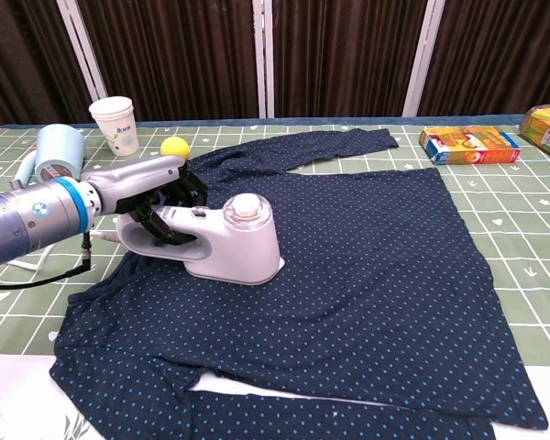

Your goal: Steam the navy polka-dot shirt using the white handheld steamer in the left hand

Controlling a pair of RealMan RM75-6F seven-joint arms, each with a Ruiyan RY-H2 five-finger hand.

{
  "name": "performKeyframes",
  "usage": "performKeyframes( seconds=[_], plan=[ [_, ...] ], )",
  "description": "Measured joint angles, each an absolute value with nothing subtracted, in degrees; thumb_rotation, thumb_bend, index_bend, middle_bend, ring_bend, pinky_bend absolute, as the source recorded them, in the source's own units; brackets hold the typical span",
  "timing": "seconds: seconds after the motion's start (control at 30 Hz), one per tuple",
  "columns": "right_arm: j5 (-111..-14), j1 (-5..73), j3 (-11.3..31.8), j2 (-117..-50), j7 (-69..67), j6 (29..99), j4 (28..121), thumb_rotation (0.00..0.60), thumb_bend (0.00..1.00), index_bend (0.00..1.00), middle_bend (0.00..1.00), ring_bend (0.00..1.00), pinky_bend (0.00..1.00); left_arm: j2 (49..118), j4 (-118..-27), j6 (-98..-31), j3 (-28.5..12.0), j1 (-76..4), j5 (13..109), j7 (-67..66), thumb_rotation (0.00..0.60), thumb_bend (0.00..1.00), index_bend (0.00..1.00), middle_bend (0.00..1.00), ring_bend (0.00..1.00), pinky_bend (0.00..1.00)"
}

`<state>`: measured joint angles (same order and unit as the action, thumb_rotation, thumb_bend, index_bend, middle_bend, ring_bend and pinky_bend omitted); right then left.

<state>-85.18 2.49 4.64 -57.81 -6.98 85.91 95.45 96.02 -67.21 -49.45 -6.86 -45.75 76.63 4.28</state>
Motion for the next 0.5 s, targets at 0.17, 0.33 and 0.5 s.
performKeyframes(
  seconds=[0.17, 0.33, 0.5],
  plan=[
    [-85.2, 2.5, 4.6, -57.8, -6.8, 85.9, 95.6, 0.600, 0.00, 0.00, 0.00, 0.00, 0.00, 95.8, -67.1, -49.6, -6.5, -45.4, 77.2, 5.2, 0.600, 0.58, 0.95, 0.88, 0.87, 1.00],
    [-85.2, 2.5, 4.6, -57.8, -6.9, 86.0, 95.5, 0.600, 0.00, 0.00, 0.00, 0.00, 0.00, 96.6, -67.0, -49.8, -6.4, -45.4, 77.7, 5.5, 0.600, 0.58, 0.95, 0.88, 0.87, 1.00],
    [-85.2, 2.5, 4.6, -57.7, -7.2, 86.0, 95.5, 0.600, 0.00, 0.00, 0.00, 0.00, 0.00, 97.8, -67.1, -49.8, -6.4, -45.7, 78.0, 5.5, 0.600, 0.58, 0.95, 0.88, 0.87, 1.00]
  ],
)
